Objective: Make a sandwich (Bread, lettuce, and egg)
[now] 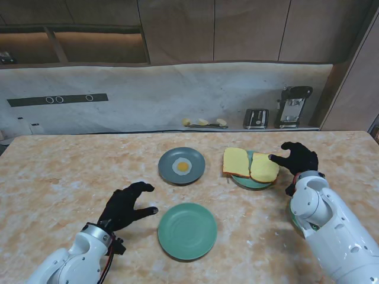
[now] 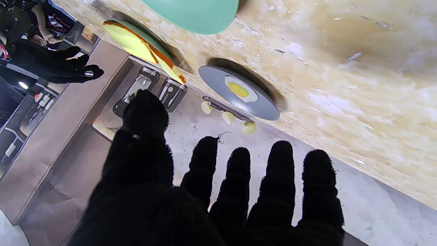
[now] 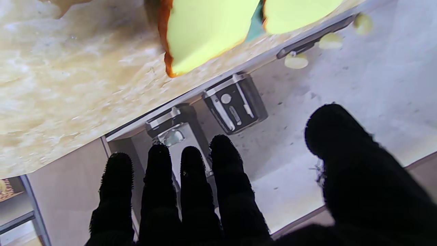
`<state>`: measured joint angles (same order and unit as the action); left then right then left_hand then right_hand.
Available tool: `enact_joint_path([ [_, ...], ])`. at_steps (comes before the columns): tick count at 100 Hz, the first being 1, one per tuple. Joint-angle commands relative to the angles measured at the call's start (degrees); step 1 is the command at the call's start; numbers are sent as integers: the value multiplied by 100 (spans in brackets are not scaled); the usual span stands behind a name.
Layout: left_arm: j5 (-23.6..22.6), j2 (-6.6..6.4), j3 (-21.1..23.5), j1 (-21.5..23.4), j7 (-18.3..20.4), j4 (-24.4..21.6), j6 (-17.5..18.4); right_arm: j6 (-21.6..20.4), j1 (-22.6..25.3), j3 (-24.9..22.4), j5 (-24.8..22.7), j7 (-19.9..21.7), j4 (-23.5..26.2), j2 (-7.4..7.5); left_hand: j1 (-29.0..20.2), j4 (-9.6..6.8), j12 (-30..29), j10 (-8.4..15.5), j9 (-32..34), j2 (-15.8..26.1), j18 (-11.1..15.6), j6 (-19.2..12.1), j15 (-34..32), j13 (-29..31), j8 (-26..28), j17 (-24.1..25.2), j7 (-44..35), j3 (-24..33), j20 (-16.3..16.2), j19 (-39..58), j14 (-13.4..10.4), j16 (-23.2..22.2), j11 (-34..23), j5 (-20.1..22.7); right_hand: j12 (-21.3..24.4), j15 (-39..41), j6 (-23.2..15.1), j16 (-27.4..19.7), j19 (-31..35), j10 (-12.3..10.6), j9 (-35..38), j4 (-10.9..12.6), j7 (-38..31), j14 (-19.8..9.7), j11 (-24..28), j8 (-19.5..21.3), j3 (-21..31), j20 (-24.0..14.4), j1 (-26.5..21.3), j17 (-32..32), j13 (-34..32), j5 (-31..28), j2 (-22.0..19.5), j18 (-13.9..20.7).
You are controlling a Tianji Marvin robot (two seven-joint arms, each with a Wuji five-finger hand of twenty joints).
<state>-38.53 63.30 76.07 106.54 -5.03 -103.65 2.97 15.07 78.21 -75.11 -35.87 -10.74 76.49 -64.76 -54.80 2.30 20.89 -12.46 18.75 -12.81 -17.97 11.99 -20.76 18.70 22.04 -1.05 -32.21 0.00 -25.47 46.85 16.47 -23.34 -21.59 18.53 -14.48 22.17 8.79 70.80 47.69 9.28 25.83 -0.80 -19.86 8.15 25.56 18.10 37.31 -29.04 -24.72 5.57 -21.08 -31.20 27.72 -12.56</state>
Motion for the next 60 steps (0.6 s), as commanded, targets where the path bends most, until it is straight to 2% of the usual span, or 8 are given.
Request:
enact_joint_path([
  [1,16,15,19,4,81,11,-3,111,-110,59,-12,70,-130,-93,81,-84,57,76,-74,179,-16,2,-79,-98,59,42,48,-97,-128,88,-25,-62,-39,77,-100,-15,112,61,124,85,112,21,133,45,100,-89,-57,74,168,12,-110,15,129,-36],
  [21,19,12,44,-31,105,27,5,442,-621,377,180,45,-716,-156,75,-84,70,47,-48,183,-18,100,-94,-103,46,42,78,-100,-151,111,-25,-73,-57,99,-95,-63,276,41,234,150,165,-12,227,151,106,-204,-78,142,286,27,-198,-9,188,-54],
  [31,8,11,48,-44,107,36,4,523,-856,525,284,-8,-1001,-197,66,-85,71,44,-53,178,-24,132,-98,-100,26,38,107,-98,-161,123,-20,-76,-56,133,-95,-88,351,28,283,203,181,-43,268,196,110,-265,-104,181,279,32,-245,-19,348,-62],
  [52,-5,11,53,-48,109,31,-38,851,-1387,880,414,-70,-1717,-276,65,-84,70,69,-65,184,-27,82,-107,-93,13,34,118,-99,-177,142,-14,-80,-51,151,-95,-201,548,-39,363,316,157,-84,344,325,113,-401,-137,263,390,-14,-305,-40,393,-60],
  [60,-11,10,60,-49,110,30,-42,917,-1572,1002,487,-90,-1994,-308,64,-84,70,79,-68,186,-20,75,-110,-89,17,31,110,-99,-181,146,-27,-81,-50,149,-102,-253,586,-83,402,363,216,-98,338,386,137,-440,-134,294,298,5,-406,-96,635,-75],
])
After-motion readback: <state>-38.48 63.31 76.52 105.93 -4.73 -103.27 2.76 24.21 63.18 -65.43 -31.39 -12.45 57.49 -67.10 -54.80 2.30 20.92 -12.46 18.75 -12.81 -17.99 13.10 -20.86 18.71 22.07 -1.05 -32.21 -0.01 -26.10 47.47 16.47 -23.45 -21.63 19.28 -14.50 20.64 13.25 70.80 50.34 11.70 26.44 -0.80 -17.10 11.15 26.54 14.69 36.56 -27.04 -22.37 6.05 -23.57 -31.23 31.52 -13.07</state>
